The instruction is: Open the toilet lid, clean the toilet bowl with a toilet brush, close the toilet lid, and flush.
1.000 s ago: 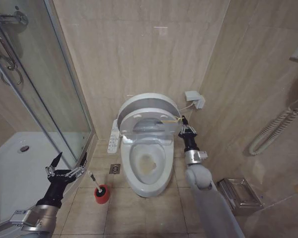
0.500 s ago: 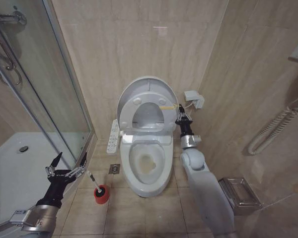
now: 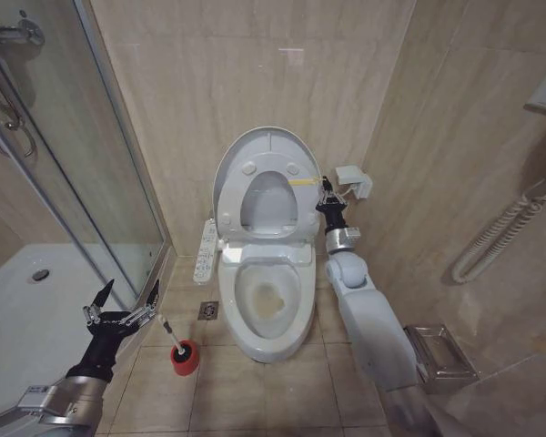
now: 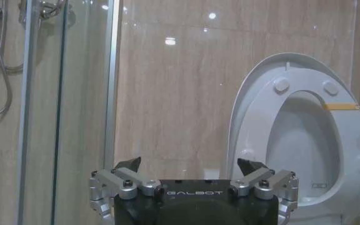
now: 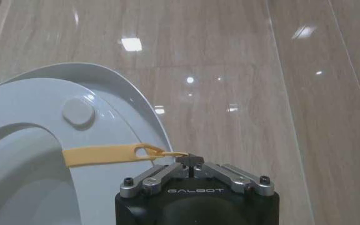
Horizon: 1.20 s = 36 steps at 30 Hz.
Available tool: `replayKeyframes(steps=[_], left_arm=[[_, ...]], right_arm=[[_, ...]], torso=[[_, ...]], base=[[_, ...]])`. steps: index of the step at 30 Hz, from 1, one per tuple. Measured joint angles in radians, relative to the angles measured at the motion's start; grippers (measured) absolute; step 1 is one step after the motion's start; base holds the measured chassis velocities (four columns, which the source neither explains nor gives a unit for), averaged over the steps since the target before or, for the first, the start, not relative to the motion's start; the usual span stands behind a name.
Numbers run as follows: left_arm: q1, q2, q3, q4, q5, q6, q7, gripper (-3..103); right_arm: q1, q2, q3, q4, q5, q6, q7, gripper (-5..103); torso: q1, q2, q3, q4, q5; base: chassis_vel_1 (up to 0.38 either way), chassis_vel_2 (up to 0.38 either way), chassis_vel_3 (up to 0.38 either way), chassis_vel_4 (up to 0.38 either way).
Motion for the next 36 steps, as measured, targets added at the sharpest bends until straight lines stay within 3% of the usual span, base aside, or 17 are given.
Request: replayKeyframes(steps=[9,36], left_arm=[[0.0,0.0,0.0,0.0,0.0,0.0,0.0,100],[0.0,0.0,0.0,0.0,0.0,0.0,0.0,100]], right_arm=[[0.079,0.021,-0.024,-0.094,-0.001,0.004,-0.001,0],[0.264,-0.004,-0.037,-0.237,0.001,0.009,-0.003,0]], torso=[[0.0,0.0,0.0,0.0012,0.0],[0.0,0.0,0.0,0.0014,0.0]], base=[[0.0,0.0,0.0,0.0],[0.0,0.0,0.0,0.0]])
